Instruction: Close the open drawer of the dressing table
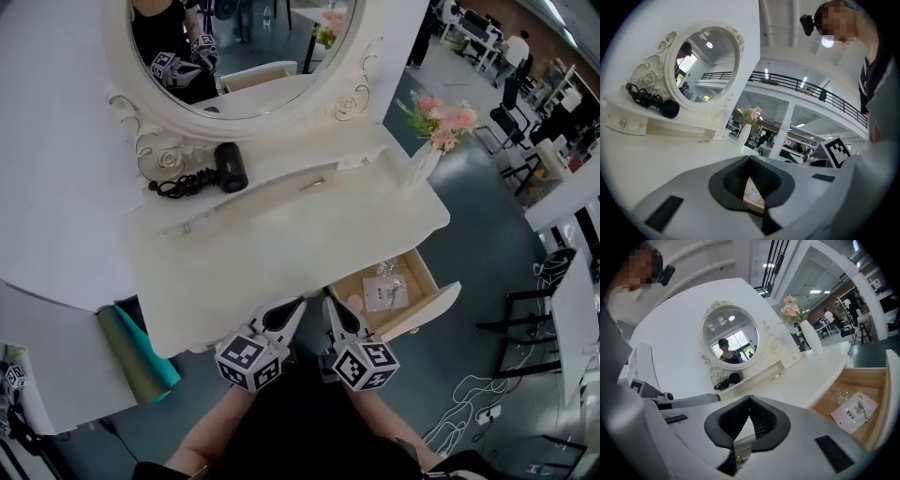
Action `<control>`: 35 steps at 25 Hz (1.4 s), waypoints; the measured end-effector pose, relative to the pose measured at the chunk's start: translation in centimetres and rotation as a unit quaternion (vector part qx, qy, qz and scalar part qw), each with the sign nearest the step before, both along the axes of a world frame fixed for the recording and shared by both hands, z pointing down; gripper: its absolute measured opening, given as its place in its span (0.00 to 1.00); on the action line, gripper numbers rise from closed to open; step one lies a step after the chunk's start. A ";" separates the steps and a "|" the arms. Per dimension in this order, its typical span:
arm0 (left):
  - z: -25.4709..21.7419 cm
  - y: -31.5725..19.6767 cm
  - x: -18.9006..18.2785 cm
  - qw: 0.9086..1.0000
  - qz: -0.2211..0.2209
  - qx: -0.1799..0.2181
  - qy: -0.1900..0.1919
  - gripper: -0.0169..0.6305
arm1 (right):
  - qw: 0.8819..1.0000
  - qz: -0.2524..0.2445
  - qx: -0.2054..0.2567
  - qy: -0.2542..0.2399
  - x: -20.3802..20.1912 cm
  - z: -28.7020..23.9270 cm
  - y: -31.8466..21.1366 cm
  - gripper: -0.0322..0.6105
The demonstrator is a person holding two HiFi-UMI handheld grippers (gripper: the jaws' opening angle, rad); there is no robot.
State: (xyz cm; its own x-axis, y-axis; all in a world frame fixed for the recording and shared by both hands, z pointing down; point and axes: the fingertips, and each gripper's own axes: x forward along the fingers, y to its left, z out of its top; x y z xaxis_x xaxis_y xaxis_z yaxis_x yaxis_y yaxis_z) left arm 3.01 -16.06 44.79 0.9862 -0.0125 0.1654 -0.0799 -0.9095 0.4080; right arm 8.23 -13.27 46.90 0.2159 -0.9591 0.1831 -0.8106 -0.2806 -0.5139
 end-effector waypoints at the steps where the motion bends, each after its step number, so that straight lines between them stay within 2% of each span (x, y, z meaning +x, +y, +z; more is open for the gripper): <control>1: 0.1 0.2 0.2 1.000 0.005 0.000 0.000 0.03 | 1.000 0.006 0.000 0.000 0.3 0.0 0.2 0.08; 7: 0.7 0.4 0.7 1.000 0.018 -0.008 0.001 0.03 | 1.000 0.015 -0.011 -0.002 0.8 0.5 0.3 0.08; 13: 1.1 -0.1 1.2 1.000 0.007 -0.030 0.002 0.03 | 1.000 0.007 -0.018 0.004 1.1 0.6 0.1 0.08; 20: 1.5 1.0 3.1 1.000 0.009 -0.025 -0.009 0.03 | 1.000 0.000 -0.008 0.002 2.6 0.2 1.2 0.08; 25: 1.8 3.0 5.8 0.999 0.023 -0.029 -0.016 0.02 | 1.000 0.004 -0.010 0.011 4.7 0.1 3.1 0.08; 35: 2.2 7.8 13.3 0.999 0.026 -0.023 -0.024 0.02 | 1.000 0.009 -0.019 0.007 12.1 0.3 8.1 0.08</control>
